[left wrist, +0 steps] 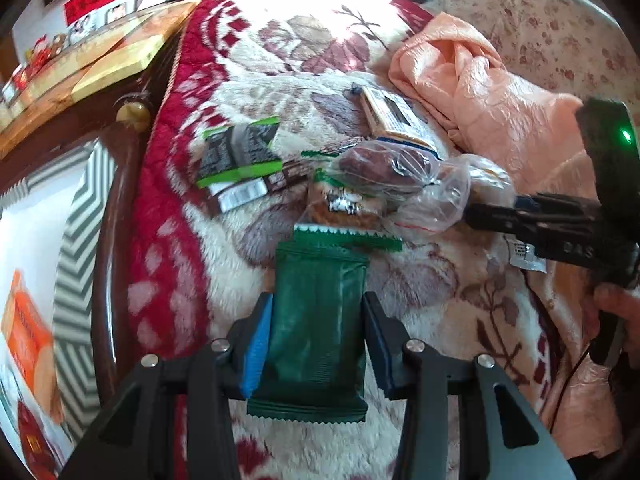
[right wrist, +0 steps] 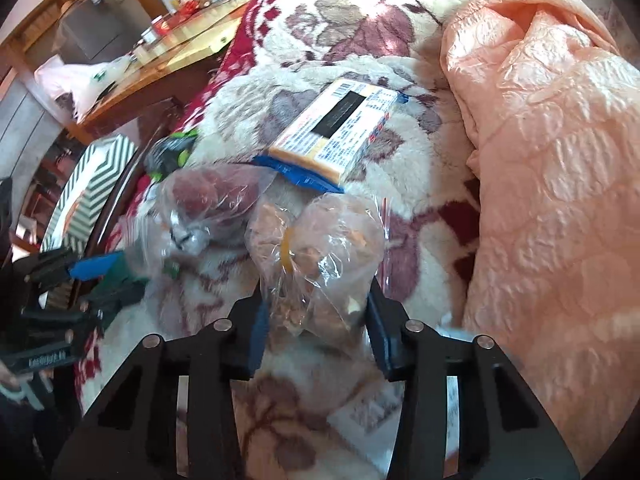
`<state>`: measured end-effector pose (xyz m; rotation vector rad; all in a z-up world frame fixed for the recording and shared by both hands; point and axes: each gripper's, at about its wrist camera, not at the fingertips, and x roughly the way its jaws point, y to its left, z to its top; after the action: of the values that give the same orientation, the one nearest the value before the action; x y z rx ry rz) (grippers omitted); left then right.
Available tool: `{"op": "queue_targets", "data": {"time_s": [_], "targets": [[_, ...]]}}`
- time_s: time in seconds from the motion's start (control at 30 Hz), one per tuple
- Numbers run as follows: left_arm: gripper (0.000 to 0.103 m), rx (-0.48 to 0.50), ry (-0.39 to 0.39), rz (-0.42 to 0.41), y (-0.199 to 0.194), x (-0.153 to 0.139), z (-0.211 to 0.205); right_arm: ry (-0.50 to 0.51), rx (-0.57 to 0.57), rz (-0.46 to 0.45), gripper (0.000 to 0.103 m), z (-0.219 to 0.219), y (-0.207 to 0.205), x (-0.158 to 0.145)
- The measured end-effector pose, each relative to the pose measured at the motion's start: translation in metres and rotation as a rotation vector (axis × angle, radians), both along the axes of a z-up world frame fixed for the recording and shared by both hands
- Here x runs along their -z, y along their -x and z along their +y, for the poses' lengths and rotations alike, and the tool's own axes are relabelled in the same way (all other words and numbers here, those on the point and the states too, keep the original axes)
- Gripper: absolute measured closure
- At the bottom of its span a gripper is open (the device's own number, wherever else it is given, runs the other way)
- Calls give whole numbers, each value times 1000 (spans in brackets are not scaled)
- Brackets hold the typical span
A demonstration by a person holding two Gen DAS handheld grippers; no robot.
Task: Organize snacks
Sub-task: 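Grasp the clear bag of nuts with the right gripper while the left gripper holds the green packet, then carry the green packet and nut bag over the striped tray with both grippers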
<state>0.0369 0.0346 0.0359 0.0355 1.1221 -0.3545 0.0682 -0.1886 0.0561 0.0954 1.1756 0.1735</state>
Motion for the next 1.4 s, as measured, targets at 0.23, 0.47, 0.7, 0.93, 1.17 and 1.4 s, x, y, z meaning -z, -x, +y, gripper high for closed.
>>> {"op": "queue_targets", "data": {"time_s": [0.23,0.47,0.7,0.93,1.17,1.4], "targets": [[57,-47,0,-48,33,-15,19,-28,-43,-62,62,12,40,-35],[57,-112,-15,-79,56,-25,34,-43,-95,-74,62,36,61,-43],[57,-172,-36,-118,66,-38,46,-44,-146,-81,62,63,65,-47],[57,-223,-43,-141,69,-47,65,-44,-198,-86,62,91,62,-52],[57,-271,-52,-157,71,-54,84,-46,-243,-79,62,114,56,-53],[57,-314,-50,-160,73,-56,102,-46,-278,-75,62,133,51,-51]]}}
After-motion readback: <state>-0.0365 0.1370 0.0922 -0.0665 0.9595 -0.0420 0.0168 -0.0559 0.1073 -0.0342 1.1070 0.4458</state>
